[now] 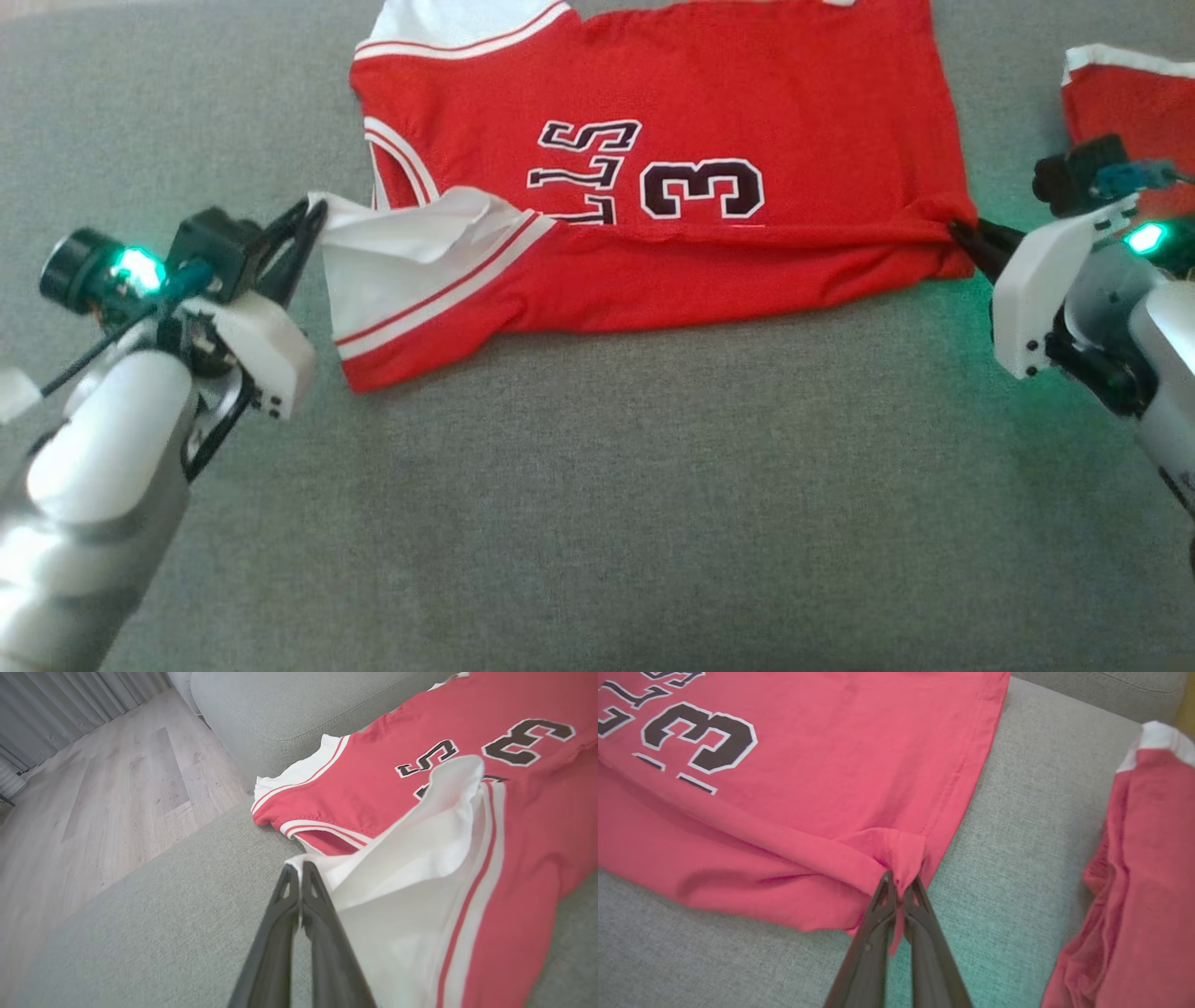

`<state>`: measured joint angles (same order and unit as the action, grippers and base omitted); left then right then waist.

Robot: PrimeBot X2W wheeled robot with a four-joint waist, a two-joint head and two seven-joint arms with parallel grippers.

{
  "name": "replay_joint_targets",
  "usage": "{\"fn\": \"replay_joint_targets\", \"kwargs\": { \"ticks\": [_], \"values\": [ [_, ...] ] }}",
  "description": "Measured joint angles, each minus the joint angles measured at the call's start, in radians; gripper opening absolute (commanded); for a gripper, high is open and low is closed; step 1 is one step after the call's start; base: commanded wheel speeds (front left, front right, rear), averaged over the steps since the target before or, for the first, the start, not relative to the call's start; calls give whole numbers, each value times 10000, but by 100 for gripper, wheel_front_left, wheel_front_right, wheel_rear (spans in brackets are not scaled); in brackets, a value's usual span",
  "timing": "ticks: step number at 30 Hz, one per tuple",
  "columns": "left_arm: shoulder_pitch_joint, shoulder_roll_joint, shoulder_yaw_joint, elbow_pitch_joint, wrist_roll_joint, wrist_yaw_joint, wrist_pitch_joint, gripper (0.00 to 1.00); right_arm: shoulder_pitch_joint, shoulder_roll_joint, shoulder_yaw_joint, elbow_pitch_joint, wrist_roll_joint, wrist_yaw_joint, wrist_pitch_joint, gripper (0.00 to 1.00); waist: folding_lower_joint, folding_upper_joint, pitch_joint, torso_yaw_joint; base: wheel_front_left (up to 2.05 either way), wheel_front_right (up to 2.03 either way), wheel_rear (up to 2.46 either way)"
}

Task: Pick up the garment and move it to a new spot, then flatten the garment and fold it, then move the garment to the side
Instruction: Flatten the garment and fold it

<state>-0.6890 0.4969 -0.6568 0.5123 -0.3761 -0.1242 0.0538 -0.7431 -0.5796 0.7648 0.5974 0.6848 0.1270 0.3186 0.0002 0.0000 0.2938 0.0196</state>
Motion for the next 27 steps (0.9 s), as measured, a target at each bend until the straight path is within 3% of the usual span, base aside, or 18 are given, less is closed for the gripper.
{"fn": "replay_joint_targets", "kwargs": {
  "ticks": [4, 5, 6, 7, 10, 17, 21, 27],
  "values": [
    [-818, -157, -466, 828, 165, -10, -213, 0, -366, 71, 171, 276, -10, 0, -35, 0, 0, 0, 191, -45, 0, 0, 0],
    [-818, -157, -466, 828, 165, -10, -213, 0, -366, 71, 171, 276, -10, 0, -35, 60, 0, 0, 191, -45, 0, 0, 0],
    [-1020, -211, -543, 1030, 165, -44, -311, 43, -483, 105, 161, 395, -86, 0, -136, 100, 0, 0, 221, -66, 0, 0, 0],
    [-1236, -299, -556, 1218, 167, -81, -483, 100, -593, 153, 102, 535, -142, 0, -268, 100, -1, 0, 249, -86, 0, 0, 0],
    [-1882, -619, -374, 1737, 136, -10, -1175, 100, -926, 397, -339, 1016, -276, 0, -963, 100, 0, 0, 274, -133, 0, 0, 0],
    [-2104, -1429, 1072, 2050, -934, 757, -2943, 100, -1061, 1175, -2021, 1682, -545, 0, -3804, 100, -1, 0, -158, -160, 0, 0, 0],
    [-1050, -1802, 2144, 943, -1452, 1200, -3060, 100, -839, 1628, -3014, 1632, -997, 0, -5292, 100, -2, 0, -580, -142, 0, 0, 0],
    [1485, -2581, 3473, -1404, -1279, 1684, -3106, 100, 801, 2364, -4654, 828, -2397, 0, -5689, 100, -4, 1, -1218, -89, 0, 0, 0]
  ]
}}
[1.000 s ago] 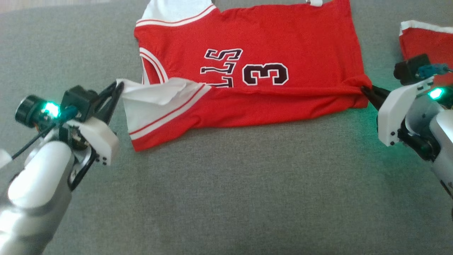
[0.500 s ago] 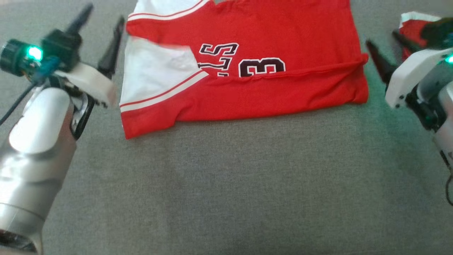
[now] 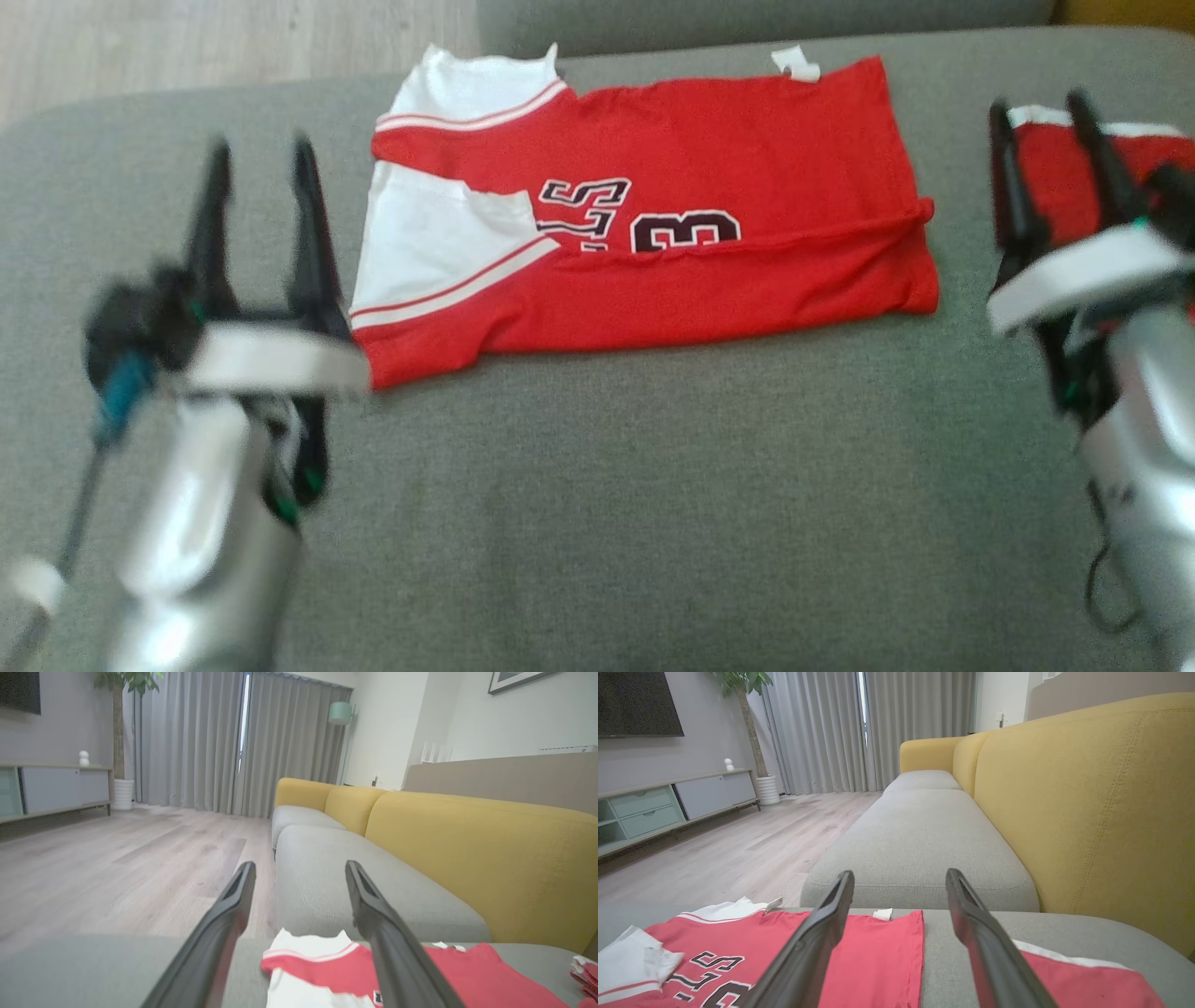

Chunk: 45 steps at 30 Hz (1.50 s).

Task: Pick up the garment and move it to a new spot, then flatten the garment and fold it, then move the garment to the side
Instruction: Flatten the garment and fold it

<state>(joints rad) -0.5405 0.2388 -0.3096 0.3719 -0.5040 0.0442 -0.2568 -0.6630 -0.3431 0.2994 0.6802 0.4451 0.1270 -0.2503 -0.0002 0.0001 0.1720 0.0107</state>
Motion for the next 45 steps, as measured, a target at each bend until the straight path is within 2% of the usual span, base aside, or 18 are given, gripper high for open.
{"fn": "replay_joint_targets", "kwargs": {
  "ticks": [1, 4, 7, 11, 23, 30, 40, 41, 42, 45],
  "values": [
    [820, -313, 217, -370, 150, 12, 0, 100, 702, 355, -587, -428, -531, 0, -6, 100, 0, 0, -187, 27, 0, 0, 0],
    [1821, -721, 313, -587, 324, 8, 0, 100, 1704, 880, -1384, -859, -1417, 0, -8, 100, 0, 0, -438, 74, 0, 0, 0],
    [2493, -972, 445, -485, 487, -8, 2, 100, 2532, 1383, -1854, -1139, -2134, 0, -8, 100, -1, 0, -601, 95, 0, 0, 0],
    [2698, -1026, 537, -50, 740, -56, 2, 100, 2974, 1835, -2148, -1522, -2698, 0, -6, 100, 1, 0, -601, 40, 0, 0, 0],
    [1700, -980, 481, 2339, 740, 13, 1141, 100, 2978, 2063, -2259, -2562, -3058, 0, 222, 100, 4, 0, 15, -424, 0, 0, 0],
    [1149, -767, 437, 3503, 825, 280, 2161, 100, 2960, 2113, -2082, -2809, -3060, 0, 307, 100, 3, 0, 346, -730, 0, 0, 0],
    [331, -598, 257, 4266, 825, 410, 2941, 100, 2847, 2211, -1944, -2976, -3058, 0, 309, 100, 2, 0, 675, -961, 0, 0, 0],
    [287, -581, 215, 4270, 825, 372, 3045, 36, 2846, 2222, -1925, -2978, -3058, 0, 311, 100, 2, 0, 687, -960, 0, 0, 0],
    [252, -564, 199, 4272, 825, 336, 3124, 0, 2846, 2234, -1919, -2972, -3058, 0, 326, 100, 3, 0, 690, -954, 0, 0, 0],
    [133, -616, 115, 4263, 825, 176, 3244, 0, 2838, 2272, -1954, -2828, -3085, 0, 665, 100, 3, 0, 672, -901, 0, 0, 0]
  ]
}}
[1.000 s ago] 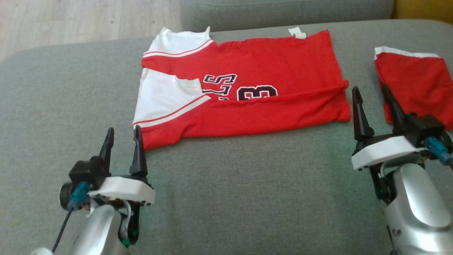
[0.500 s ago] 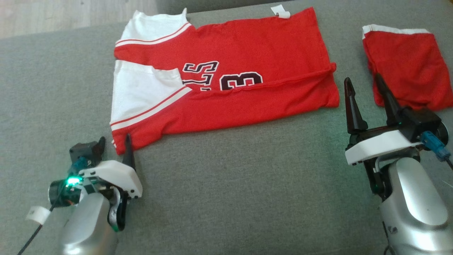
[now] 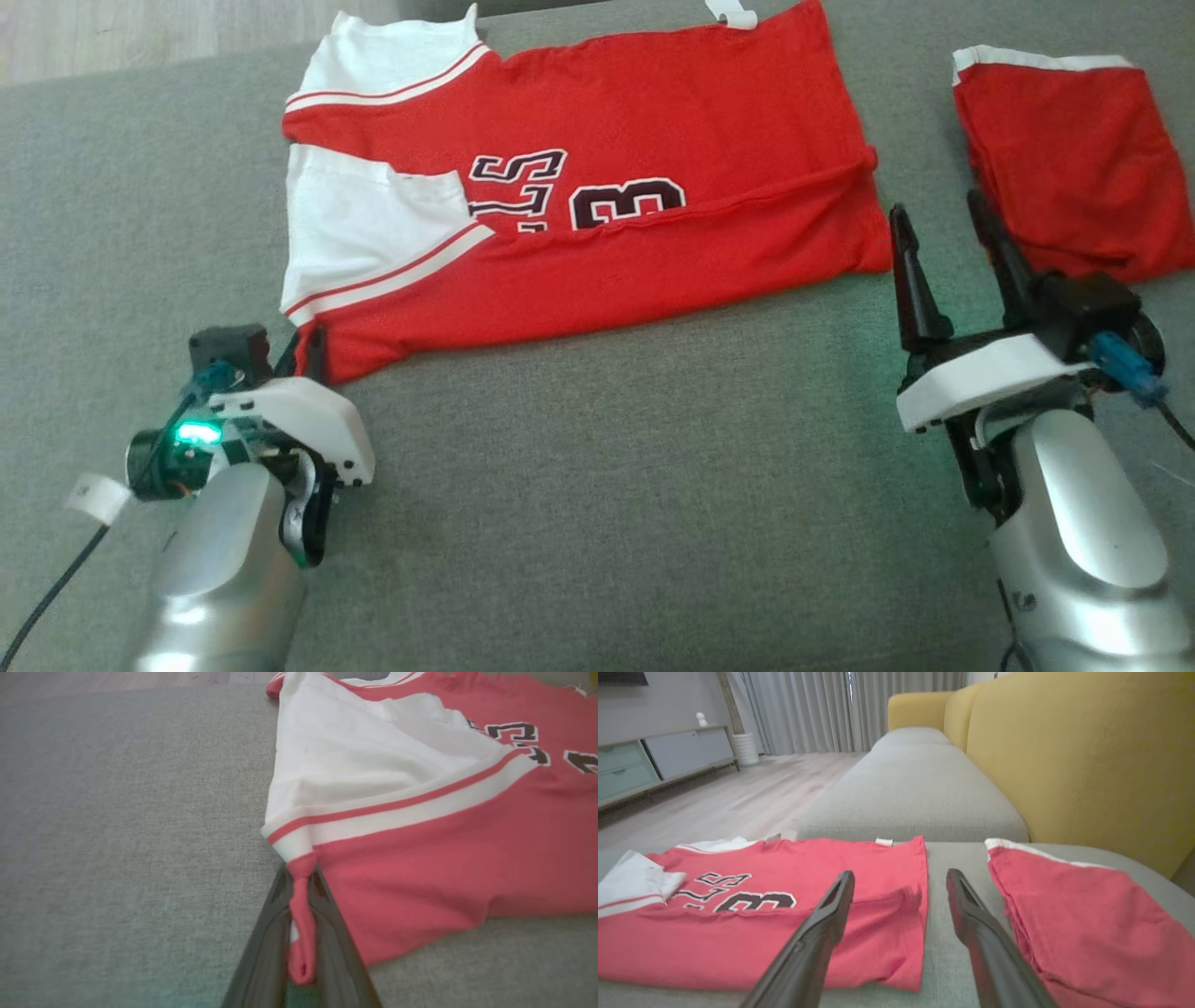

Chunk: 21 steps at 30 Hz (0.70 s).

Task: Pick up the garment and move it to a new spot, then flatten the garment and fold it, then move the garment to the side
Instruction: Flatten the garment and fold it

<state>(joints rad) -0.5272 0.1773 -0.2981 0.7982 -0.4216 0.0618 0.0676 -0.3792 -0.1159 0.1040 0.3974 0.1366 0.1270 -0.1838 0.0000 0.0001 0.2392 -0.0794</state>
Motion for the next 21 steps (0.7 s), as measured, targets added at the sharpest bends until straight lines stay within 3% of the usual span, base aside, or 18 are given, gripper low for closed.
{"fn": "replay_joint_targets", "kwargs": {
  "ticks": [7, 11, 21],
  "values": [
    [55, -36, -15, -573, 19, -13, -1394, 0, -365, 343, -913, 1195, -510, 0, 1475, 100, 0, 0, -73, 331, 0, 0, 0],
    [-12, -23, -268, -1218, 278, -284, -2249, 0, -929, 502, -1649, 2036, -650, 0, 2234, 100, 0, 0, -43, 583, 0, 0, 0],
    [-198, -35, -606, -1565, 520, -357, -2633, 0, -2128, 516, -2146, 4491, -754, 0, 3078, 100, 0, 0, 139, 1064, 0, 0, 0]
  ]
}}
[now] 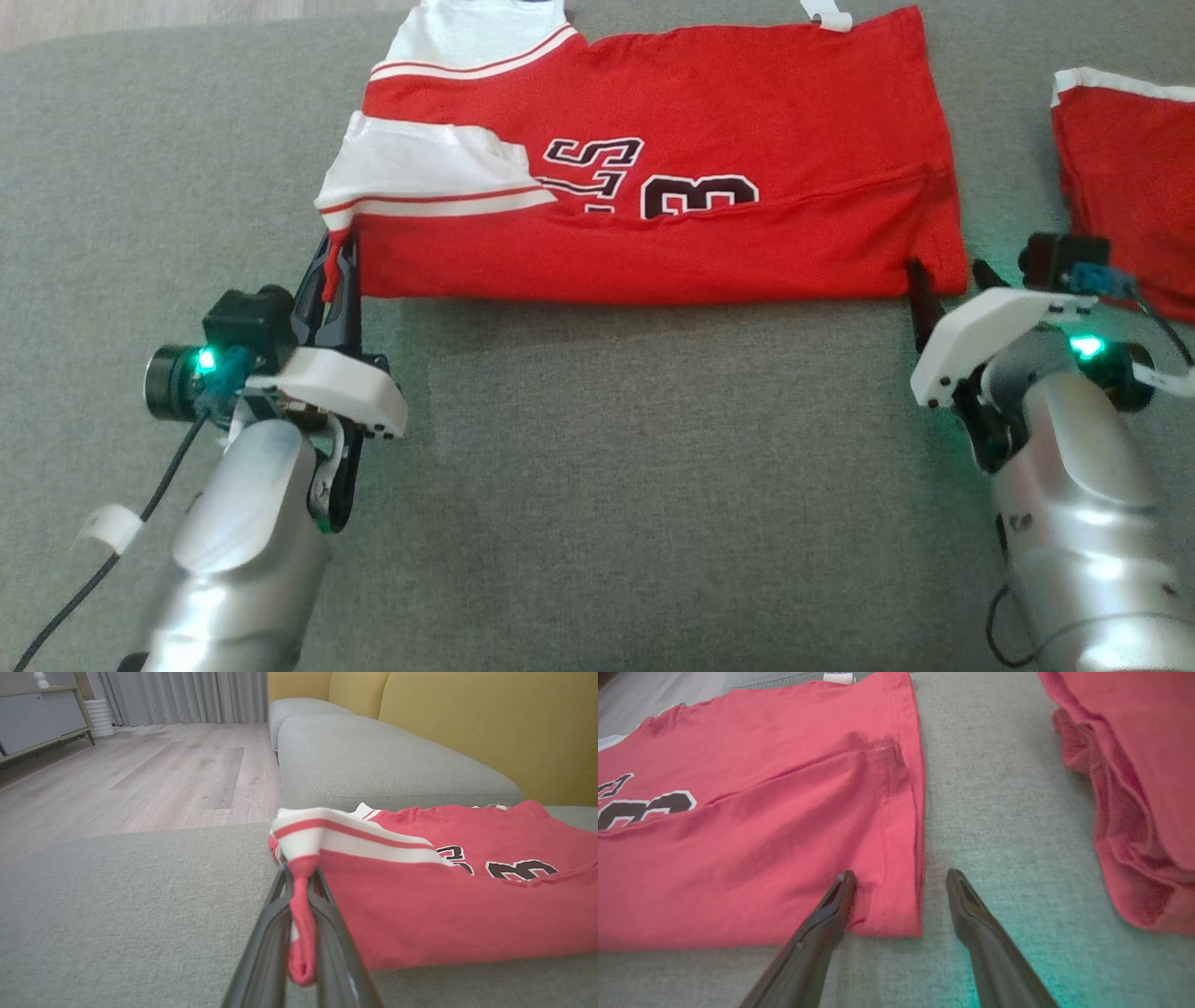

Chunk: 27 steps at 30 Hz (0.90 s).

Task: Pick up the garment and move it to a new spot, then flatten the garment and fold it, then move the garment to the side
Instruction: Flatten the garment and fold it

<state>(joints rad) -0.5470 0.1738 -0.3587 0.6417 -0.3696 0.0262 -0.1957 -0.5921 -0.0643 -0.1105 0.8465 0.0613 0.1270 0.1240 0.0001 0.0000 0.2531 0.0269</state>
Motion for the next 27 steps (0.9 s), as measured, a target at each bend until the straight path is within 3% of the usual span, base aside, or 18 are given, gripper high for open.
{"fn": "replay_joint_targets", "kwargs": {
  "ticks": [3, 5, 19, 27],
  "values": [
    [-45, -4, -65, 0, 8, -8, -6, 0, -421, -6, 29, 493, -128, 0, 10, 97, 0, 0, 13, 62, 0, 0, 0],
    [-45, -2, -107, 15, 12, -10, -6, 0, -586, -6, 132, 740, -128, 0, -12, 0, 0, 0, -1, 75, 0, 0, 0],
    [449, 324, -211, 316, -19, -13, -58, 0, -279, 10, 690, 955, -326, 0, -988, 0, -1, 0, -662, -299, 0, 0, 0],
    [2083, 732, -293, -236, -203, -13, 31, 0, 1039, -140, 1258, -330, 612, 0, -205, 0, -3, 0, -1698, -563, 0, 0, 0]
  ]
}}
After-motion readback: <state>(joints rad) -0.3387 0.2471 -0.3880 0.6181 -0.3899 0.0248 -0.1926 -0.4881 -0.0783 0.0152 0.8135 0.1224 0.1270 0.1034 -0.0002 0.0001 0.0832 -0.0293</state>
